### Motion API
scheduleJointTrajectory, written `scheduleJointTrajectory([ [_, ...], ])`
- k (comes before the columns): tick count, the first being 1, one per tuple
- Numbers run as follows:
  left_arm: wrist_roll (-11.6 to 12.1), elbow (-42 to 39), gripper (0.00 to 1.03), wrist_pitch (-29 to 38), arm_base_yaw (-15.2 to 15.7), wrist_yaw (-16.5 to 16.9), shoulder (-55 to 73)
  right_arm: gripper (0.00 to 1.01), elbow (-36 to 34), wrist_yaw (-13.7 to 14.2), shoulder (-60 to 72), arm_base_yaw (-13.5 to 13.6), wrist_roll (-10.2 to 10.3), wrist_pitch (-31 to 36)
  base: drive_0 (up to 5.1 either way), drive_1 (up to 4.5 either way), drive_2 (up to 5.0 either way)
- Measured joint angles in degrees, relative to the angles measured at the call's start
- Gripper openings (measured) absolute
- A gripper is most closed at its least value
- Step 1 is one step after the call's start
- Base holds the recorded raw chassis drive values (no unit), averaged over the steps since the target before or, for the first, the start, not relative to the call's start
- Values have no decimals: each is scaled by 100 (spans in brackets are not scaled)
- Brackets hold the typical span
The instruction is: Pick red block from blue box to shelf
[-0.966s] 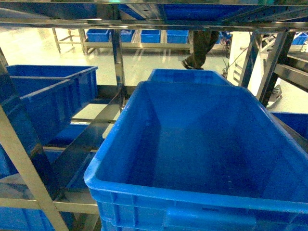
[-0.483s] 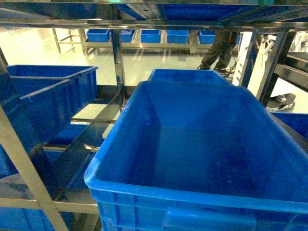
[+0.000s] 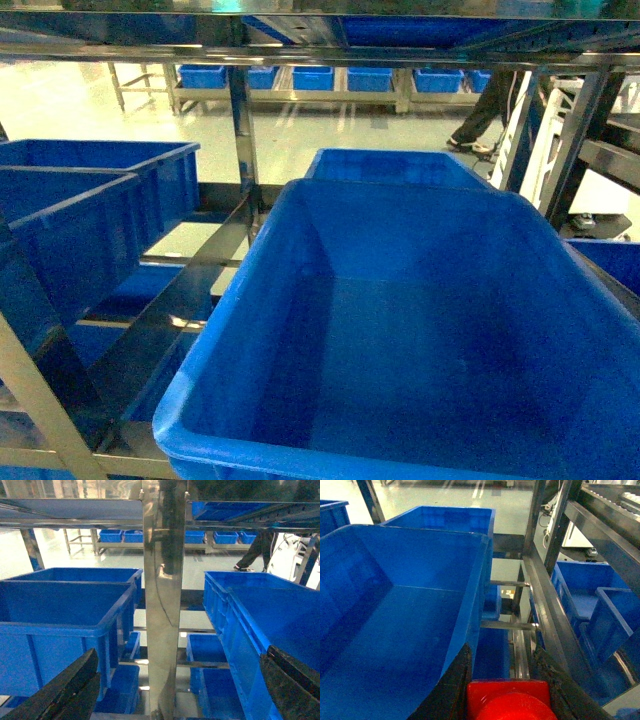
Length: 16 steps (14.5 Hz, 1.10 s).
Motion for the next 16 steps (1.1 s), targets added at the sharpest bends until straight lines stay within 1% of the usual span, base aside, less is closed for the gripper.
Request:
scheduleJointTrajectory([
  [3,0,0,98,-4,0,0,0,28,0,0,2,0,0,-11,0,0,0],
  [5,0,0,98,-4,0,0,0,28,2,-63,13,9,13,-269,0,0,0],
  [6,0,0,98,-7,0,0,0,28,2,-140,76,103,81,-212,0,0,0],
  [7,0,0,98,-7,0,0,0,28,44,-372,238,280,245,-79,0,0,0],
  [8,0,0,98,-7,0,0,0,28,127,-485,380,433,350,-28,0,0,0],
  [9,0,0,98,-7,0,0,0,28,330,-592,706,719,485,208,0,0,0],
  [10,0,0,98,-4,0,0,0,28,560,-717,1056,927,584,413,0,0,0],
  [11,0,0,98,-4,0,0,0,28,769,-778,1480,1117,678,704,0,0,0],
  [12,0,0,98,-7,0,0,0,28,984,-898,1934,1292,767,903,0,0,0],
  [13,0,0,98,-4,0,0,0,28,1233,-960,2352,1445,859,861,0,0,0],
  [14,0,0,98,-4,0,0,0,28,1443,-981,2706,1576,907,898,0,0,0],
  [15,0,0,98,-7,0,0,0,28,1790,-1126,3139,1746,992,925,0,0,0],
  [16,0,0,98,-4,0,0,0,28,2009,-1196,3388,1869,1008,940,0,0,0],
])
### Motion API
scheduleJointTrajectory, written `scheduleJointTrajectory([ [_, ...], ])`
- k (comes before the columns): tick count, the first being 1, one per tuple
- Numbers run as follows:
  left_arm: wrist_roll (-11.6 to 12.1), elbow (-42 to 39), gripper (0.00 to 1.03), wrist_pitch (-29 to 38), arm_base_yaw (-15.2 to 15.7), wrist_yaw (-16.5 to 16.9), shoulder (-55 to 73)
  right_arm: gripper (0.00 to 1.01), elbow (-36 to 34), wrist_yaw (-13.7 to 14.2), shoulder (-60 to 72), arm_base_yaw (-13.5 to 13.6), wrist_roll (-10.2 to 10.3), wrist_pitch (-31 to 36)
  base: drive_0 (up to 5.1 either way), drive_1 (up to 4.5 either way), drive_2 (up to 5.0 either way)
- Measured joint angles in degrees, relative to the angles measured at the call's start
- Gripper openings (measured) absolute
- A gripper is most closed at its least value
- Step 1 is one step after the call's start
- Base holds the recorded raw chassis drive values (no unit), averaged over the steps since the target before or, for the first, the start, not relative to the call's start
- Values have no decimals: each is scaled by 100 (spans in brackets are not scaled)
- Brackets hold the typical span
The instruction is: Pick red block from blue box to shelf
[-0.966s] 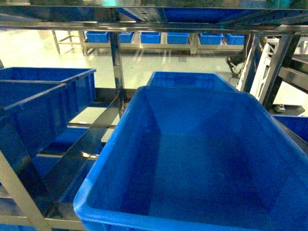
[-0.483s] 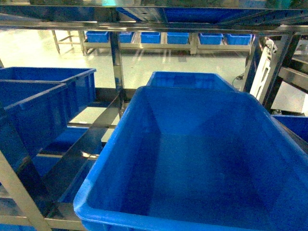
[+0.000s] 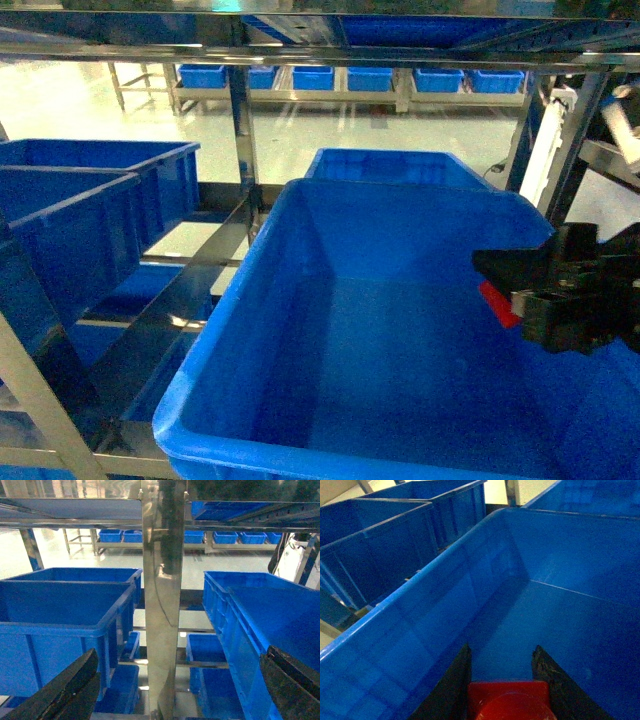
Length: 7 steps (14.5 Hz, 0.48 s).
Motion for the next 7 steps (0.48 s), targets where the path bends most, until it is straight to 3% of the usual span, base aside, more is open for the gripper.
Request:
scheduleJointTrajectory([
  [1,0,0,98,0,0,0,0,32,98,-2,168,57,0,98,0,0,0],
  [4,0,0,98,0,0,0,0,67,9,-11,-13,22,11,50,0,0,0],
  [7,0,0,98,0,0,0,0,100,-592,2,-588,-157,70,-103,0,0,0],
])
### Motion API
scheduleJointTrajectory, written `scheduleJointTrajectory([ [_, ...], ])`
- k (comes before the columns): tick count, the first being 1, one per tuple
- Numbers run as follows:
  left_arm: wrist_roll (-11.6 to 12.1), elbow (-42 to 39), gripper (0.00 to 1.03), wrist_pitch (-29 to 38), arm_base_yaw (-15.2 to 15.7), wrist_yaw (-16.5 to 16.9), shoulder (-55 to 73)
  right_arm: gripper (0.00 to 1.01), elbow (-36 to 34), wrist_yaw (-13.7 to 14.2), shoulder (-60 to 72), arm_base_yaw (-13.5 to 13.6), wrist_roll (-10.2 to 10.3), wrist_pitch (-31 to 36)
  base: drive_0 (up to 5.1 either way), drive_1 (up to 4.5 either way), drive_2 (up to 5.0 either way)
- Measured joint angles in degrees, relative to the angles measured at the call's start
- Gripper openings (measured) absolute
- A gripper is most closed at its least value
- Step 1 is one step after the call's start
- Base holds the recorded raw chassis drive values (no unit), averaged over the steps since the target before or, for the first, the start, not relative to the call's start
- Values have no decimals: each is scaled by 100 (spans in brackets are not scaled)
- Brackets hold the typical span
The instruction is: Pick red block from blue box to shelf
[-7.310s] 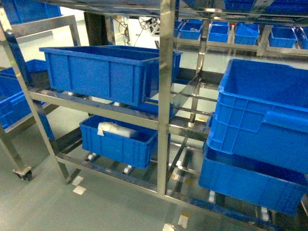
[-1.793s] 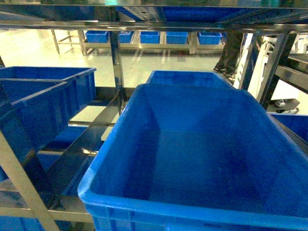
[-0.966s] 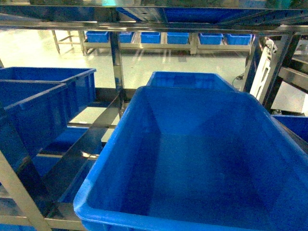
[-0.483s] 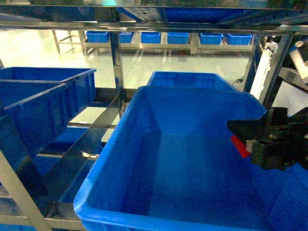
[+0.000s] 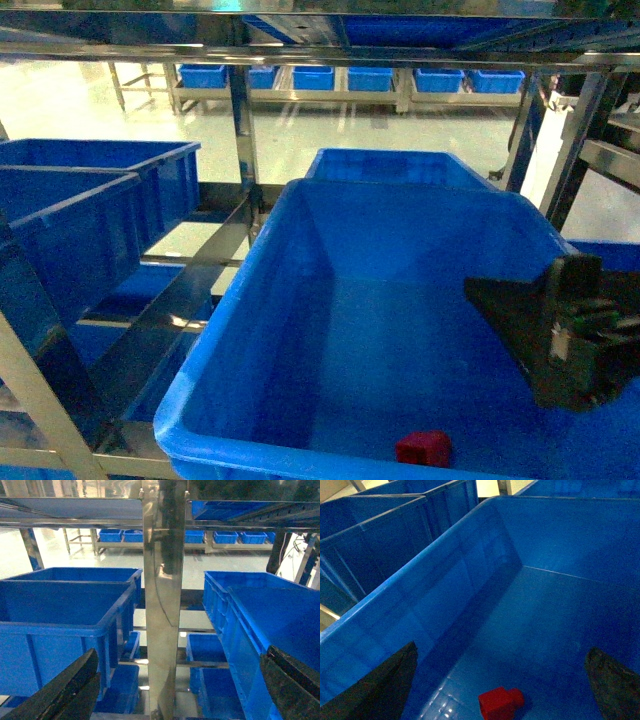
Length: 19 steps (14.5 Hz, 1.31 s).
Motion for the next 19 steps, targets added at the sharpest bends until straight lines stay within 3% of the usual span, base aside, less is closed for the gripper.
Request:
scheduleJointTrajectory([
  [2,0,0,98,0,0,2,0,98,-487,2,-1012,-260,-2,-468,0,0,0],
  [4,0,0,98,0,0,2,0,98,-1071,50,-2533,-857,-76,-1325,0,0,0],
  [6,0,0,98,0,0,0,0,98,-1427,190,-4406,-1550,-581,-2492,0,0,0],
  [7,0,0,98,0,0,0,0,98,-1429,280,-5307,-1768,-831,-3108,0,0,0],
  [8,0,0,98,-2,0,0,0,98,-1425,256,-5963,-1904,-887,-3746,0,0,0],
  [9,0,0,98,0,0,-2,0,95,-1534,444,-6452,-1875,-907,-3757,0,0,0],
  [10,0,0,98,-2,0,-4,0,83,-1862,1141,-6806,-1484,-942,-2898,0,0,0],
  [12,0,0,98,4,0,-9,0,59,-2063,1499,-6861,-1453,-1012,-2736,0,0,0],
  [16,0,0,98,-2,0,0,0,10,-2203,1499,-7333,-1449,-1034,-2916,0,0,0],
  [17,0,0,98,-2,0,0,0,2,-2203,1497,-7434,-1449,-1045,-3040,0,0,0],
  [19,0,0,98,-2,0,0,0,2,-2203,1499,-7637,-1449,-1051,-3246,0,0,0],
])
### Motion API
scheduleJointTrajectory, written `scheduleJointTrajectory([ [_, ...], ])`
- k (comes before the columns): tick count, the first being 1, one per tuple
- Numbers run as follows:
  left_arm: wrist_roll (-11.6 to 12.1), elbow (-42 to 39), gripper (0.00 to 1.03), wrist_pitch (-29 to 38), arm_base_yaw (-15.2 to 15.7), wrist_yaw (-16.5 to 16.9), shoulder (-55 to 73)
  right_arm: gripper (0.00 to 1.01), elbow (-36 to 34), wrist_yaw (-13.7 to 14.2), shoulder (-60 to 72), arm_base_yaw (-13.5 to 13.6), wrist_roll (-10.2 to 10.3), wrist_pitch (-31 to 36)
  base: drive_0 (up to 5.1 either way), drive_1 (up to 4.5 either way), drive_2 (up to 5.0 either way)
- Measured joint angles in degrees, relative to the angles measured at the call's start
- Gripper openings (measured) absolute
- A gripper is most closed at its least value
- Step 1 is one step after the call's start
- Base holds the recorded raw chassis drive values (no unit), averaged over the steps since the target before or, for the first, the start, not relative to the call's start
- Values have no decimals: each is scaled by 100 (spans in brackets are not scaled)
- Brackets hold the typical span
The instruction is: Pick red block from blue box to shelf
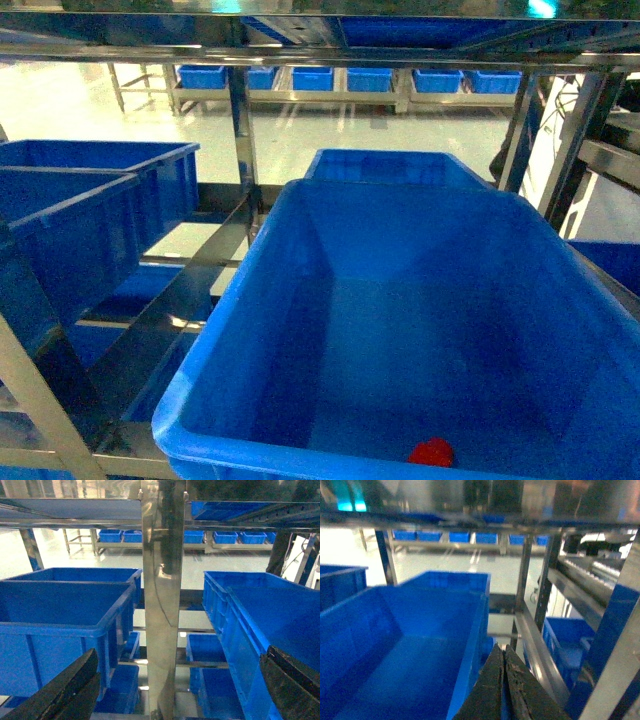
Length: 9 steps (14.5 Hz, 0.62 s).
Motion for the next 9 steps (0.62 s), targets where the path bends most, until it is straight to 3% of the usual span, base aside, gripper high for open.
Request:
scheduleJointTrajectory([
  [1,0,0,98,0,0,0,0,2,7,-7,-566,0,0,-883,0,0,0],
  [6,0,0,98,0,0,-2,0,2,7,0,-918,0,-2,-973,0,0,0],
  [7,0,0,98,0,0,0,0,7,7,0,-918,0,-4,-968,0,0,0],
  [9,0,0,98,0,0,0,0,33,7,2,-918,0,-2,-968,0,0,0],
])
